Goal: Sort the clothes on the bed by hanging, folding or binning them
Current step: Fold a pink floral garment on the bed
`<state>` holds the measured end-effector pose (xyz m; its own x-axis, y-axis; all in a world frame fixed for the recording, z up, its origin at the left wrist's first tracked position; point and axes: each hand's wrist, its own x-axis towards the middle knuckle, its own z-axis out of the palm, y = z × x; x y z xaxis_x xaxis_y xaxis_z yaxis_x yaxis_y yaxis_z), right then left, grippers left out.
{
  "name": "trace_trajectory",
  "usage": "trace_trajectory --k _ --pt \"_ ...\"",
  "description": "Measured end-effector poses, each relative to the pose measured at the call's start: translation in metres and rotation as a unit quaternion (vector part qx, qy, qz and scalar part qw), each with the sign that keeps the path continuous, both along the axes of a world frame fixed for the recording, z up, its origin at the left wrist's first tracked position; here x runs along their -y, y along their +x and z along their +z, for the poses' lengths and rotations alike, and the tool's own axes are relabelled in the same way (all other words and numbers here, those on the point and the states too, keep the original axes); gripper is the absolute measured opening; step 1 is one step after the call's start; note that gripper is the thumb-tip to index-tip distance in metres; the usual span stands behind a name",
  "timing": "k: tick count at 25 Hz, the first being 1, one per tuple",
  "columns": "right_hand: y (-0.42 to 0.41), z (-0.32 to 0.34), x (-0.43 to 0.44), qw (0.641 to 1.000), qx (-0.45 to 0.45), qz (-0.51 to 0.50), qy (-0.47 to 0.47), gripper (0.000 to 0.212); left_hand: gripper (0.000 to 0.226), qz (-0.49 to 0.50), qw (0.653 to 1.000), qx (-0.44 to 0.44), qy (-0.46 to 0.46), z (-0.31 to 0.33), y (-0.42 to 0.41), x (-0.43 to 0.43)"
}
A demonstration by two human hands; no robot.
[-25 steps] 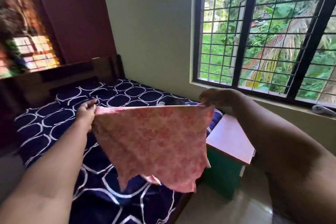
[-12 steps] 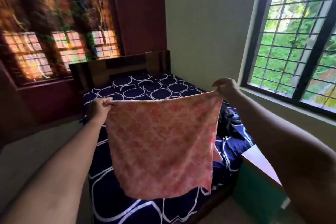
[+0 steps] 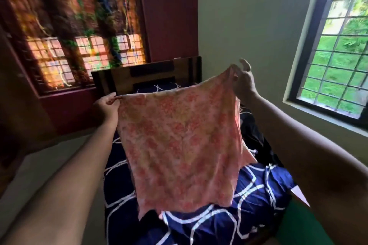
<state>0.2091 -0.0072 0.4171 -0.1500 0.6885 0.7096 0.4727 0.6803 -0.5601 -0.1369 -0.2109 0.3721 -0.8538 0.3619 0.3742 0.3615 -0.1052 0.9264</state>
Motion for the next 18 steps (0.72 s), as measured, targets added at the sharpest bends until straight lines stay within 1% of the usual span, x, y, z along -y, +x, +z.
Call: trace_trajectory --k 3,5,8,9,10,11,12,14,15,16,17,18 --pt "-0.009 0.003 -0.047 0.996 0.081 0.021 0.004 0.022 0.030 0.004 0.998 -0.003 0.058 0.025 -0.016 -0.033" --pt "-0.012 0.008 -0.074 0.990 0.137 0.015 -0.006 0.020 0.025 0.005 0.998 -0.026 0.061 0.030 -0.037 -0.053" --pt "-0.019 0.013 -0.104 0.968 0.251 0.010 -0.007 0.023 0.008 -0.007 0.996 -0.086 0.010 0.031 -0.060 -0.072" --pt "-0.023 0.014 -0.113 0.961 0.276 0.007 -0.018 0.026 0.009 -0.004 0.993 -0.119 -0.015 0.029 -0.069 -0.080" --pt "-0.029 0.013 -0.120 0.959 0.280 0.002 -0.037 0.026 0.010 0.003 0.988 -0.148 -0.044 0.026 -0.079 -0.088" --pt "-0.036 0.011 -0.130 0.961 0.269 -0.009 -0.066 0.027 0.011 0.013 0.983 -0.168 -0.066 0.023 -0.090 -0.097" --pt "-0.043 0.008 -0.140 0.965 0.233 -0.019 -0.121 0.027 0.010 0.032 0.980 -0.175 -0.094 0.020 -0.100 -0.104" --pt "-0.062 0.001 -0.157 0.959 0.120 -0.010 -0.255 0.029 0.007 0.076 0.963 -0.201 -0.163 0.010 -0.122 -0.121" --pt "-0.075 -0.004 -0.169 0.950 0.065 0.007 -0.306 0.028 0.011 0.099 0.949 -0.212 -0.211 0.006 -0.130 -0.134" --pt "-0.089 -0.008 -0.180 0.936 0.019 0.028 -0.350 0.026 0.008 0.112 0.938 -0.200 -0.260 0.002 -0.132 -0.144" --pt "-0.104 -0.015 -0.195 0.921 -0.024 0.053 -0.385 0.023 0.006 0.121 0.935 -0.176 -0.282 -0.005 -0.138 -0.162" --pt "-0.121 -0.020 -0.212 0.907 -0.055 0.075 -0.410 0.020 0.021 0.140 0.943 -0.107 -0.282 -0.010 -0.141 -0.180"
